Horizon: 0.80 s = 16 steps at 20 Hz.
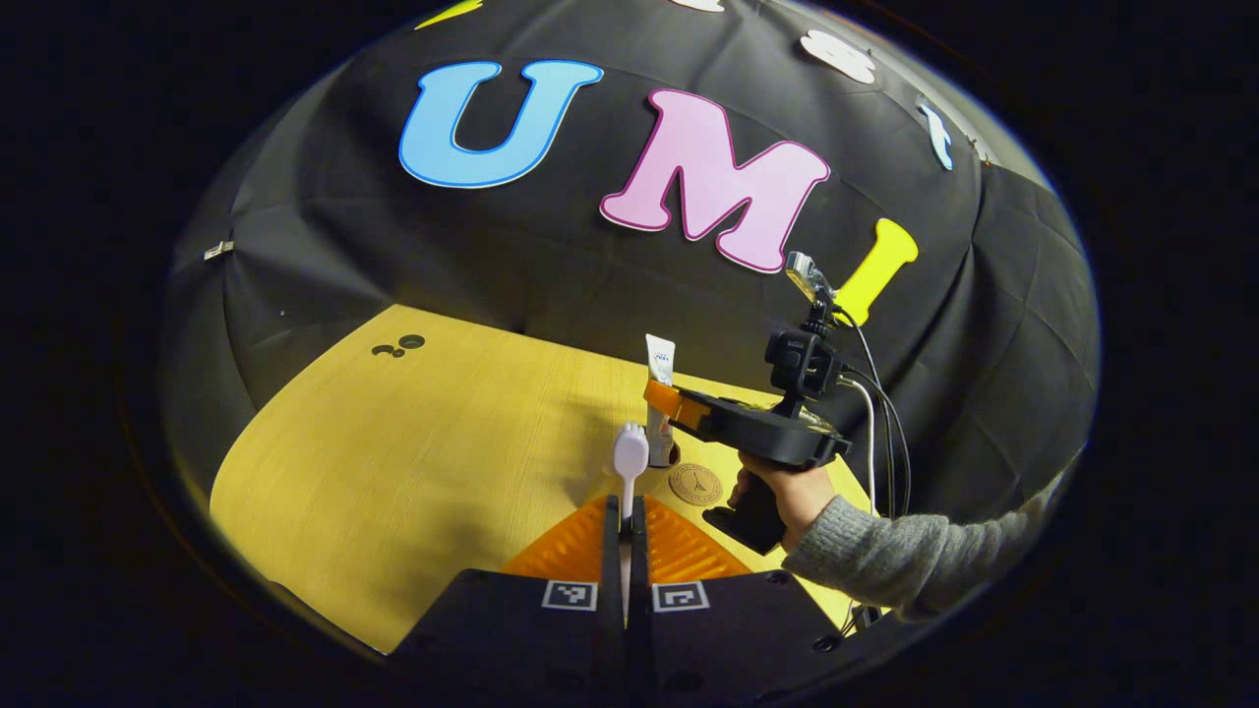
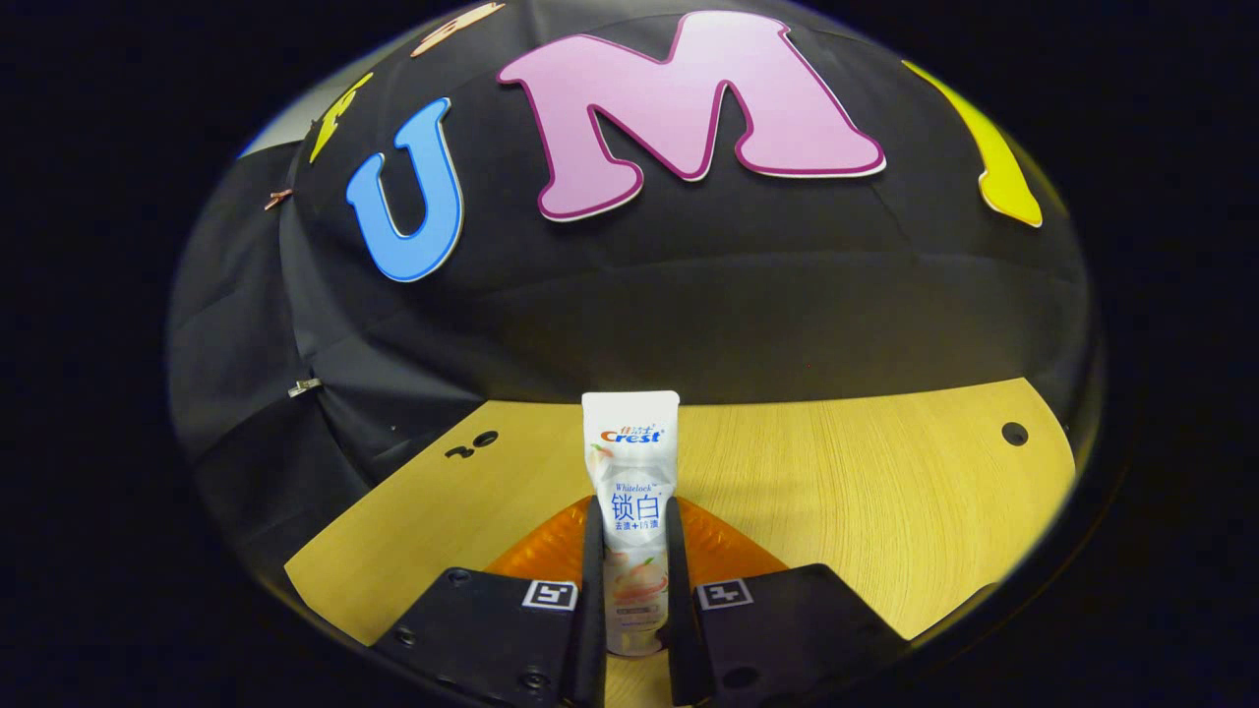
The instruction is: Put the toothbrush and toothpaste on the desktop into the cup, then pick up the cup and place it on the coaster on the desktop.
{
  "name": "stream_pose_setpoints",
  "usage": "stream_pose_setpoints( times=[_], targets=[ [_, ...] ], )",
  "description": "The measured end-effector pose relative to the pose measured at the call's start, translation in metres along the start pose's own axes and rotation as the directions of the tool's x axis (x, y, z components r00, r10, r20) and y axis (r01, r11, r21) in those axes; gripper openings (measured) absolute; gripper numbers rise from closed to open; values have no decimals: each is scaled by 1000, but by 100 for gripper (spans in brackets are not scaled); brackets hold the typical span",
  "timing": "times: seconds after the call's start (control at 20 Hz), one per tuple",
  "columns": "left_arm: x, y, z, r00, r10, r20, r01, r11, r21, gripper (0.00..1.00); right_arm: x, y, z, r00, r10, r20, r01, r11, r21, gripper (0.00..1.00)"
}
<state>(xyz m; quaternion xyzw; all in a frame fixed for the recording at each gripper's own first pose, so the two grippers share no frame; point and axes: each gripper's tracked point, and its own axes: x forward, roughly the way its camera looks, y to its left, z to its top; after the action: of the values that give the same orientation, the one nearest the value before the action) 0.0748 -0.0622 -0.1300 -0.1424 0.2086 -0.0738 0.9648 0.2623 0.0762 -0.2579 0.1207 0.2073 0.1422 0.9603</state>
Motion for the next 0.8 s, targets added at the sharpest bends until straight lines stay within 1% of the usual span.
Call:
stream_pose_setpoints(
  times=[0.25, 0.3, 0.45, 0.5, 0.55, 0.65, 0.7, 0.75, 0.8],
  targets=[
    [-3, -1, 11, 1000, 12, 9, -13, 1000, 20, 6, 0, -5, -22, 997, -10, -73, 9, 1000, -19, 31],
    [-3, -1, 12, 1000, 14, 13, -14, 1000, 21, 6, -2, -4, -26, 996, -6, -94, 5, 1000, -16, 32],
    [-1, -4, 11, 1000, 11, 9, -11, 1000, 22, 6, -8, -3, -28, 994, 10, -108, -12, 1000, -24, 35],
    [0, -4, 11, 1000, 10, 9, -11, 1000, 24, 6, -9, -2, -28, 993, 11, -115, -14, 1000, -27, 30],
    [-1, -6, 12, 1000, 9, 10, -9, 1000, 25, 6, -11, -2, -30, 992, 13, -127, -17, 999, -28, 37],
    [-1, -7, 14, 1000, 4, 15, -4, 1000, 27, 6, -17, -1, -37, 988, 17, -155, -23, 999, -41, 40],
    [0, -7, 14, 1000, 2, 17, -2, 1000, 29, 6, -18, -1, -40, 986, 16, -167, -26, 998, -57, 35],
    [0, -8, 15, 1000, -2, 16, 1, 1000, 30, 6, -20, -1, -45, 983, 14, -182, -27, 997, -71, 41],
    [0, -9, 15, 1000, -4, 17, 3, 1000, 31, 6, -22, -1, -50, 979, 15, -202, -32, 996, -79, 36]
  ],
)
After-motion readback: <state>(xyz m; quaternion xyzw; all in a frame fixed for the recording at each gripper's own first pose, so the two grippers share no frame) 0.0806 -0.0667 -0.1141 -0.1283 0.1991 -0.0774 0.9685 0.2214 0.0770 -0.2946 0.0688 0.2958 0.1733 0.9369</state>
